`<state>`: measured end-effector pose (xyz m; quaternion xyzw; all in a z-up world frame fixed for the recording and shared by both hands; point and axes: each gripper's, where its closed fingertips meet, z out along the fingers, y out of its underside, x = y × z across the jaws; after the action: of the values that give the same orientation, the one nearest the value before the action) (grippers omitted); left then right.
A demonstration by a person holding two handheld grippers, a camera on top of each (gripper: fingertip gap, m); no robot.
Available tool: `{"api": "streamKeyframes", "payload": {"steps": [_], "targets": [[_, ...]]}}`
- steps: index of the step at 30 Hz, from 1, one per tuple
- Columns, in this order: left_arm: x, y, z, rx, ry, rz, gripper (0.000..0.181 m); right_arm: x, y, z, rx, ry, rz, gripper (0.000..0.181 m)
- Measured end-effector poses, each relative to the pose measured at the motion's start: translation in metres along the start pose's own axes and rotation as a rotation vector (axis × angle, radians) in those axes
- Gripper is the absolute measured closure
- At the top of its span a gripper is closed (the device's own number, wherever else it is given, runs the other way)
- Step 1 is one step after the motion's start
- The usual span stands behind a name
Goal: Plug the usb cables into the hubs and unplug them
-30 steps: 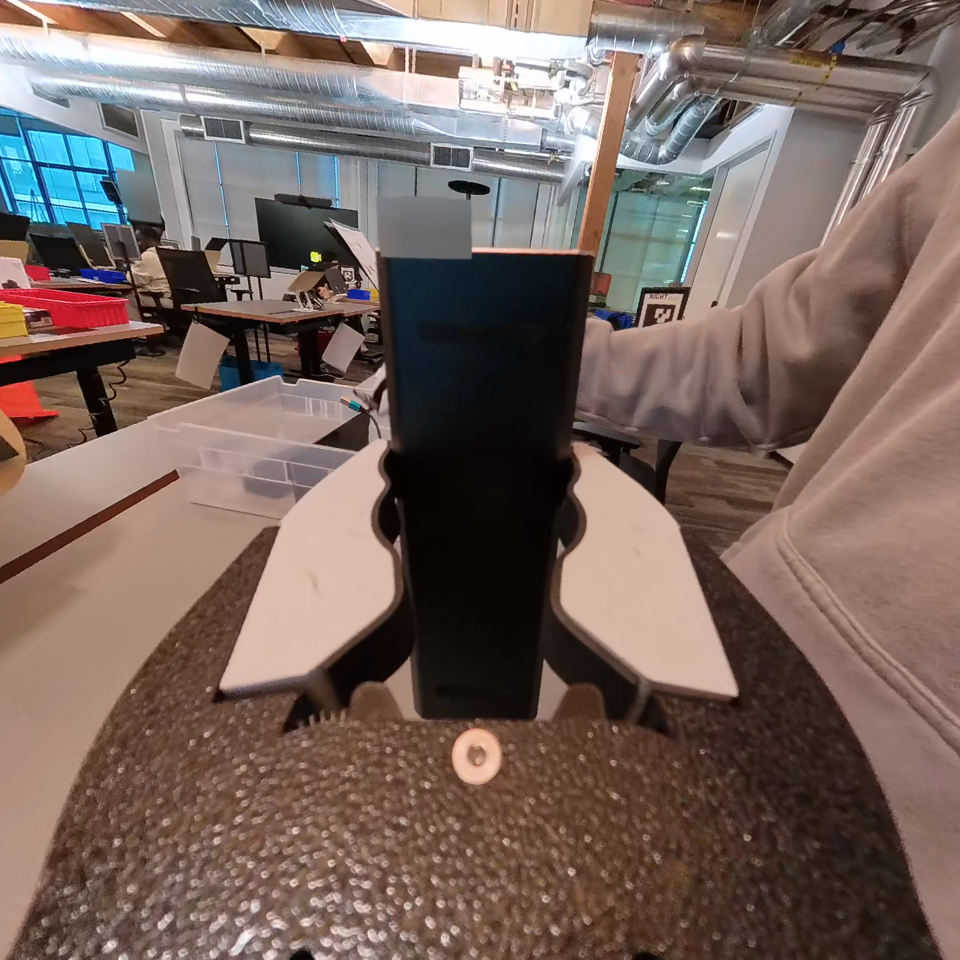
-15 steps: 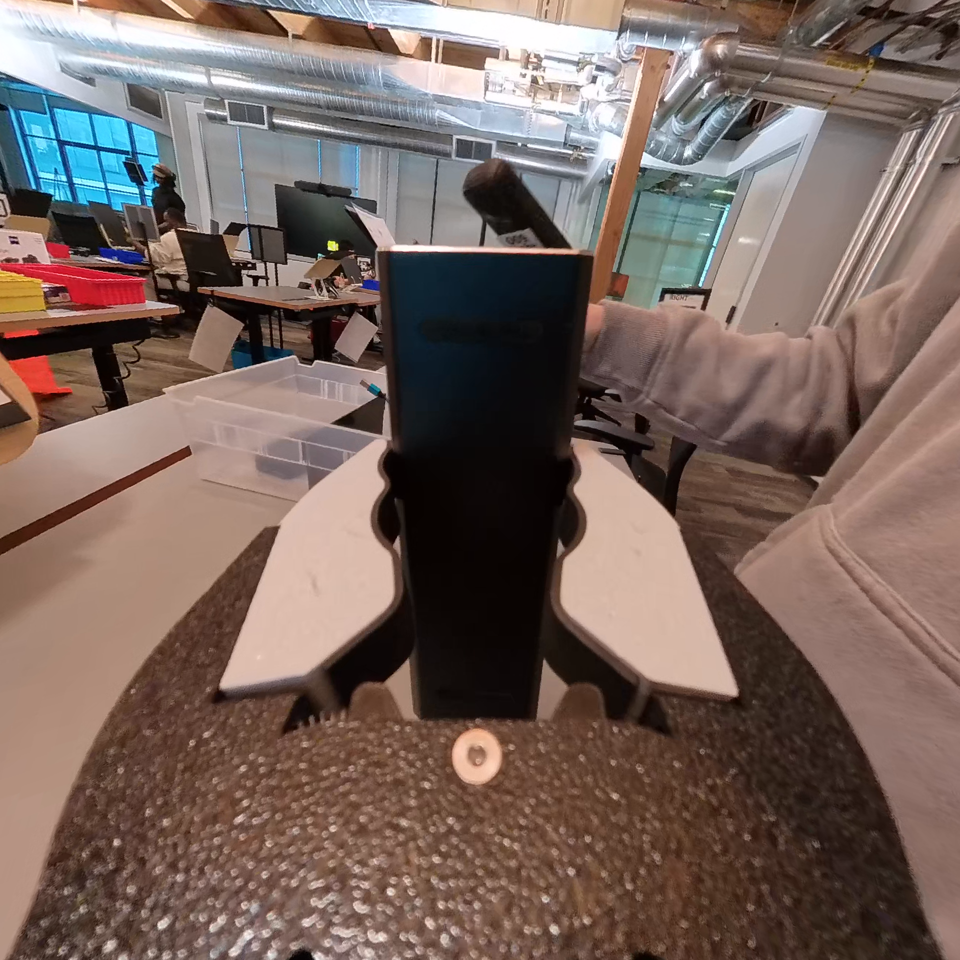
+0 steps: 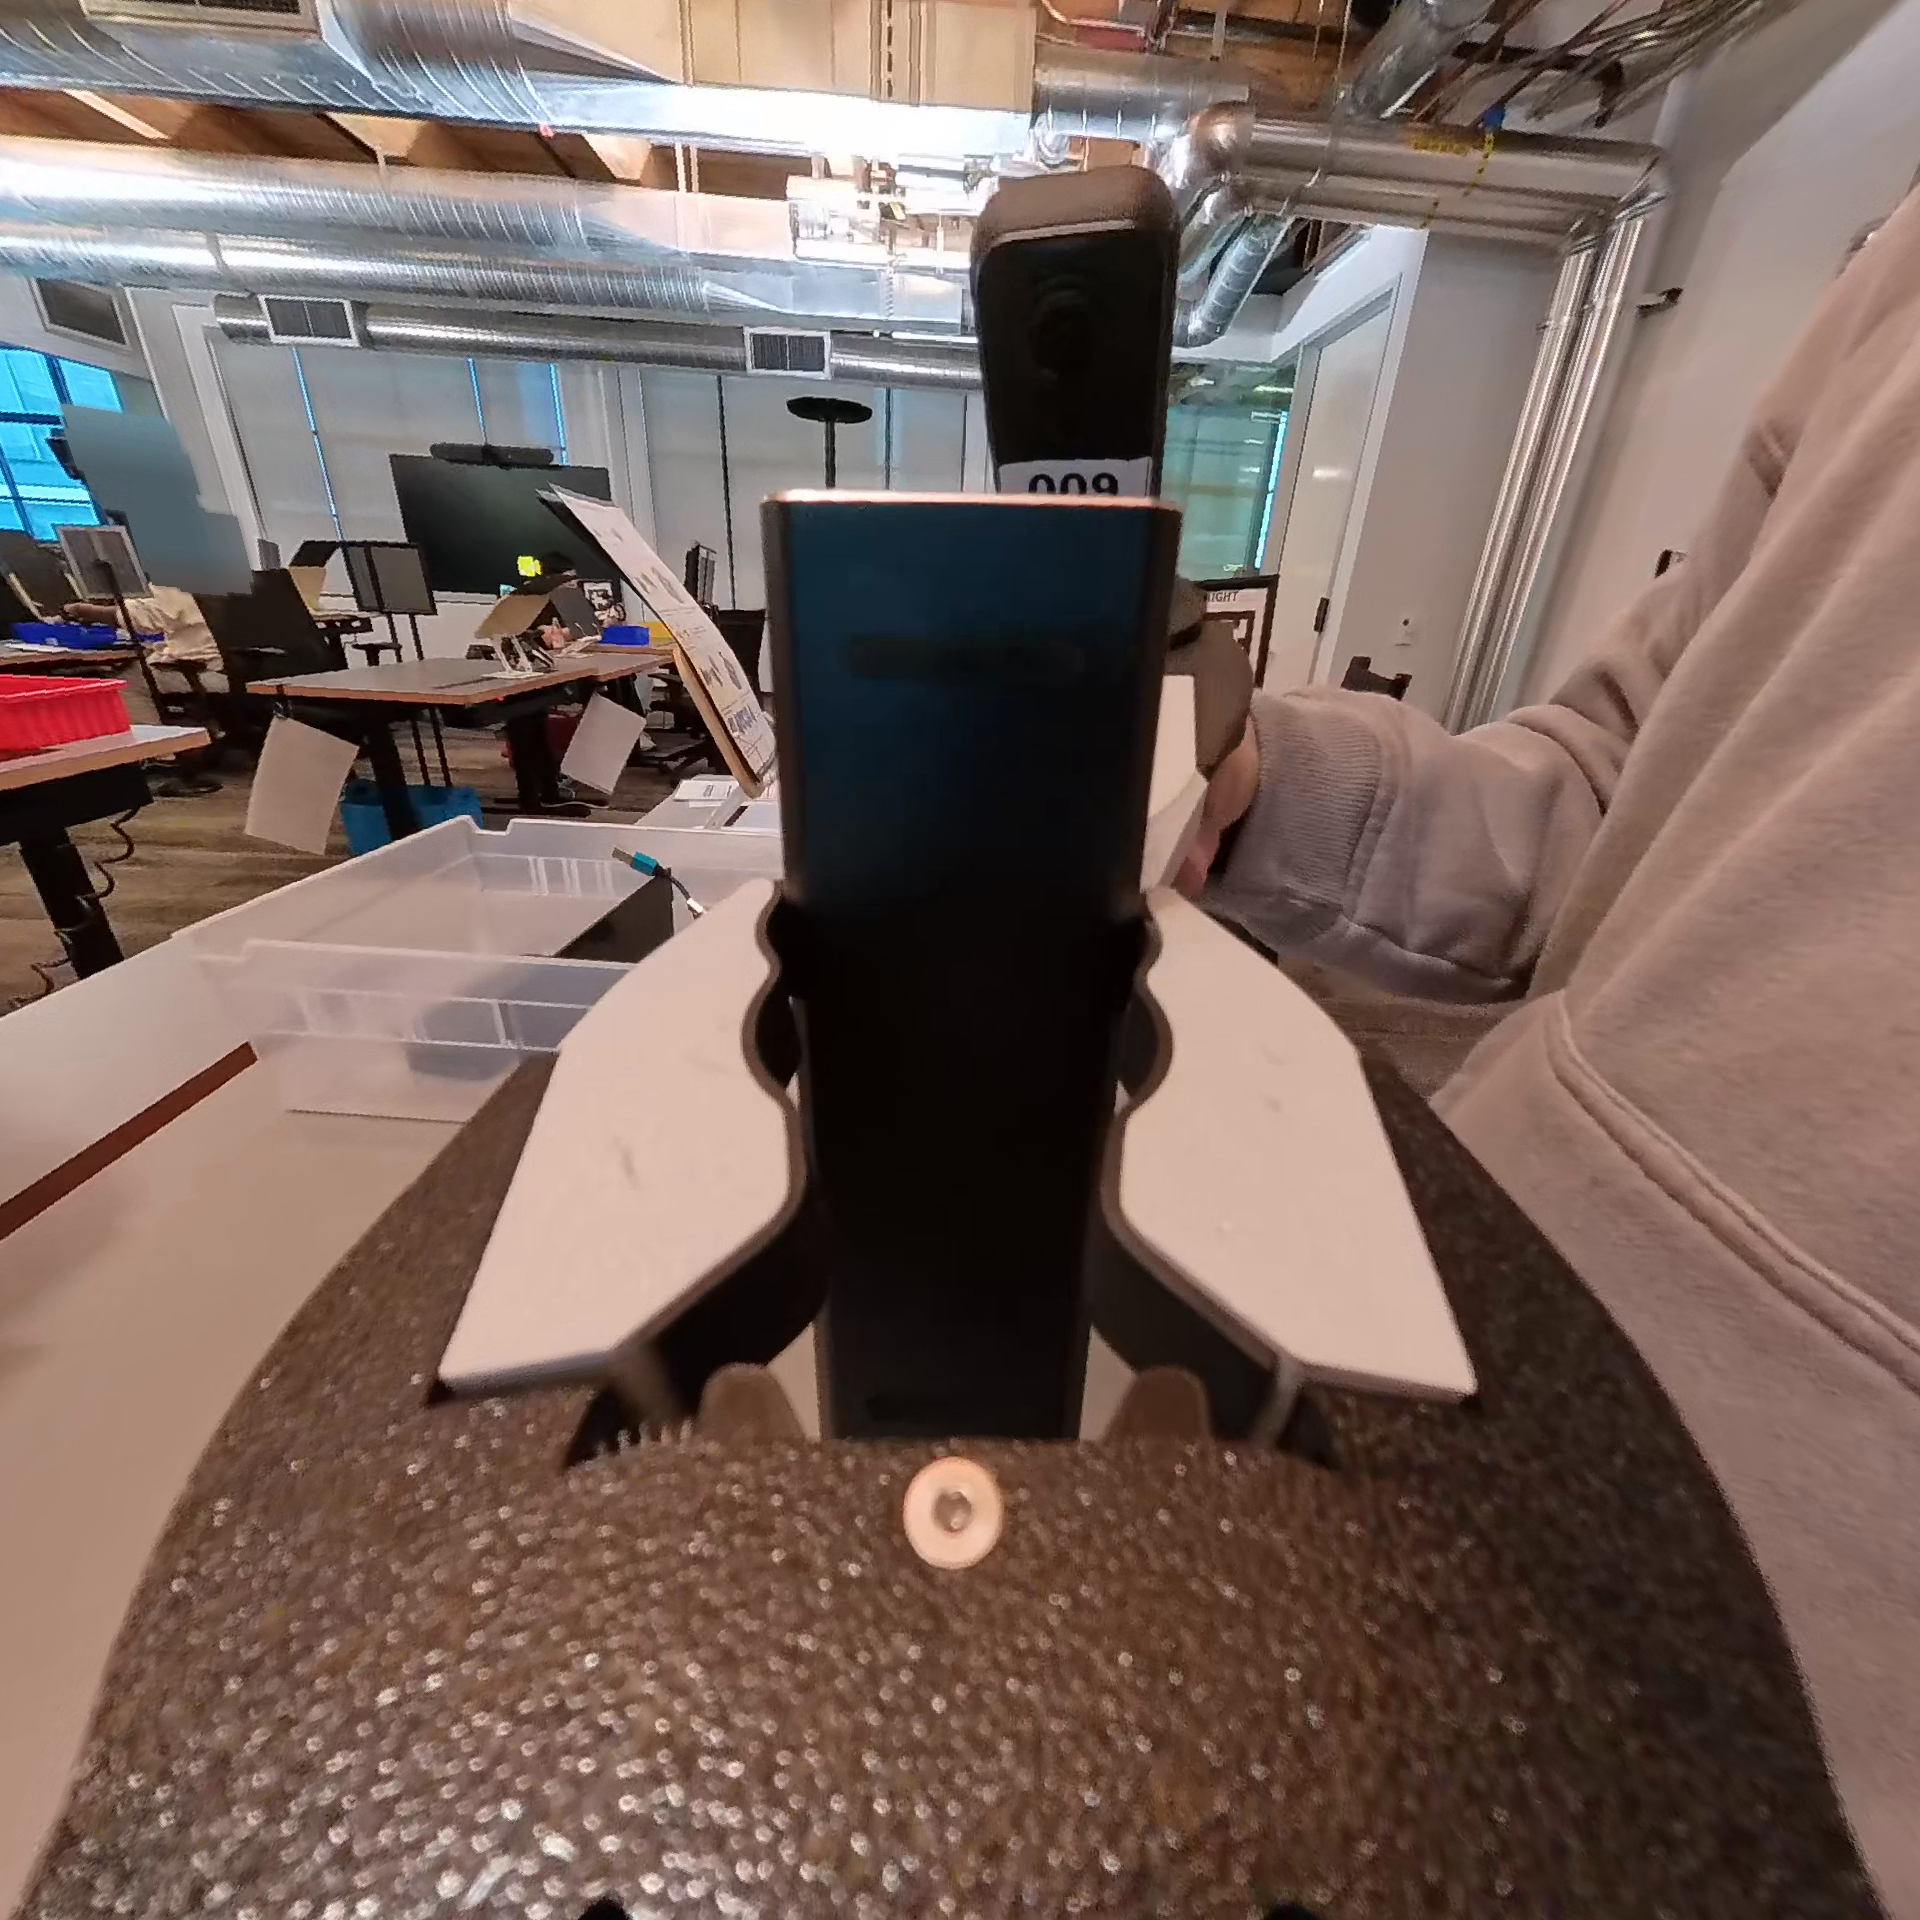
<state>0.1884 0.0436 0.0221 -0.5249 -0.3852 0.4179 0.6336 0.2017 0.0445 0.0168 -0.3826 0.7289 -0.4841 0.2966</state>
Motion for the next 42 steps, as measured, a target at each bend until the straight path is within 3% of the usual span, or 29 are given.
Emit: {"api": "streamKeyframes", "payload": {"steps": [6,9,11,13,14,15,17,19,22,26,28,30,34,36,37,39,42], "targets": [[0.009,0.000,-0.004,0.020,0.026,-0.009,0.121,-0.012,0.001,0.001,-0.046,-0.041,0.060,0.166],[0.012,0.007,-0.005,0.000,0.042,-0.023,0.121,-0.012,0.013,-0.009,-0.196,-0.037,0.057,0.166],[-0.004,-0.006,-0.031,0.118,-0.027,-0.073,0.121,0.031,0.050,-0.055,-0.452,0.218,-0.047,0.166],[-0.025,-0.014,-0.063,0.125,-0.142,-0.049,0.121,0.014,0.013,-0.080,-0.151,-0.001,0.176,0.166],[-0.030,-0.012,-0.068,0.048,-0.174,-0.006,0.121,0.026,0.002,-0.095,-0.092,0.032,0.228,0.167],[-0.031,-0.013,-0.067,-0.007,-0.177,0.028,0.121,0.045,0.007,-0.112,-0.144,0.145,0.177,0.166],[-0.025,-0.022,-0.060,-0.023,-0.150,0.067,0.121,0.073,0.013,-0.144,-0.247,0.301,0.052,0.166],[-0.018,-0.025,-0.051,-0.024,-0.123,0.081,0.121,0.098,0.002,-0.174,-0.213,0.448,-0.018,0.166],[-0.009,-0.022,-0.038,-0.007,-0.077,0.061,0.121,0.134,-0.004,-0.213,-0.154,0.596,-0.123,0.166],[-0.006,-0.011,-0.025,-0.007,-0.042,0.018,0.121,0.169,0.005,-0.239,-0.039,0.673,-0.206,0.167],[-0.003,-0.006,-0.020,-0.013,-0.025,0.009,0.122,0.183,0.020,-0.238,0.055,0.686,-0.185,0.167],[0.000,-0.003,-0.016,-0.011,-0.017,-0.003,0.122,0.197,0.054,-0.229,0.055,0.695,-0.103,0.167],[0.004,0.001,-0.011,-0.009,-0.013,-0.020,0.122,0.208,0.151,-0.206,-0.222,0.667,0.112,0.167],[0.005,0.001,-0.011,-0.011,-0.018,-0.015,0.122,0.219,0.184,-0.217,-0.370,0.769,0.182,0.167],[0.004,0.001,-0.011,-0.010,-0.018,-0.016,0.122,0.223,0.198,-0.223,-0.440,0.801,0.228,0.158],[0.002,0.000,-0.011,-0.005,-0.022,-0.025,0.122,0.225,0.213,-0.229,-0.544,0.818,0.300,0.140],[-0.003,0.002,-0.011,-0.010,-0.035,-0.027,0.122,0.224,0.188,-0.233,-0.498,0.849,0.321,0.112]]}}
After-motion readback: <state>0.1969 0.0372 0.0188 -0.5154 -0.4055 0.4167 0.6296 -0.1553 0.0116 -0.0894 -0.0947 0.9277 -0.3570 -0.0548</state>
